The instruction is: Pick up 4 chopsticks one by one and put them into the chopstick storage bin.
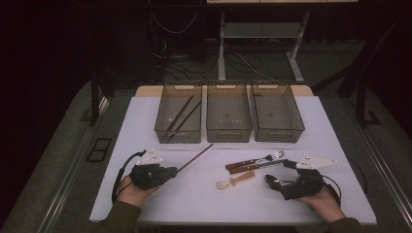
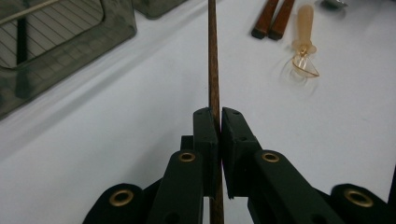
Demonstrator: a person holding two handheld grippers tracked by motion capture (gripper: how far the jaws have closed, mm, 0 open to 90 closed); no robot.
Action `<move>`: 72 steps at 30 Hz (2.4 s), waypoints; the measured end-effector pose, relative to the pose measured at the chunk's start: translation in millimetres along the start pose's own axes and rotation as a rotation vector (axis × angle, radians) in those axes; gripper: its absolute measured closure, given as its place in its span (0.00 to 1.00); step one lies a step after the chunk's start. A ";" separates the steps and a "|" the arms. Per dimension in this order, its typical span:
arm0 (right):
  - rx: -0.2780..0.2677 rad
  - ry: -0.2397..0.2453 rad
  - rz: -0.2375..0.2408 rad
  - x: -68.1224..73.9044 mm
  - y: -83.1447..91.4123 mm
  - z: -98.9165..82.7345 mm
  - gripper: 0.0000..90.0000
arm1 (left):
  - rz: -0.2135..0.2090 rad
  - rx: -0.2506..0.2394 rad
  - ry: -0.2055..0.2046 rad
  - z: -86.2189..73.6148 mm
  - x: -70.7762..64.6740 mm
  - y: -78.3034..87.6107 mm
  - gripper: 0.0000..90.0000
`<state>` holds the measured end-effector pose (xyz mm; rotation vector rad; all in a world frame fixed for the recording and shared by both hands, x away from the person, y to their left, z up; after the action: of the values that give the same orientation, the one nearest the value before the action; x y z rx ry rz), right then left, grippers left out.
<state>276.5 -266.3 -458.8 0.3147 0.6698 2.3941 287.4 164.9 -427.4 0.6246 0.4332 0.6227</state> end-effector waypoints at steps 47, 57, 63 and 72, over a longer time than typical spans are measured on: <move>-0.001 -0.003 0.000 -0.4 -0.5 -0.5 0.01 | 0.082 -0.211 0.058 69.1 43.0 -2.6 0.94; -0.007 -0.012 -0.005 -1.0 1.7 -0.8 0.01 | 0.102 -0.244 0.088 89.8 60.6 -10.2 0.94; -0.007 -0.008 0.000 0.9 2.6 -0.4 0.01 | 0.129 -0.244 0.103 102.8 71.6 -12.4 0.94; -0.011 -0.009 0.004 1.5 1.7 0.0 0.01 | 0.159 -0.247 0.124 124.3 88.5 -23.9 0.94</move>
<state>274.5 -266.5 -457.8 0.3226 0.6521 2.3974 429.9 157.0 -368.4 0.3883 0.4167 0.8549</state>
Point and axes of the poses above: each handheld gripper's, and its own axes: y roughly backward along the jaws, z roughly out of its top, x roughly to its left, the point moved 3 cm from there along -y, roughly forward along the jaws, and after that the axes turned 7 degrees about y, right-handed, at the moved point
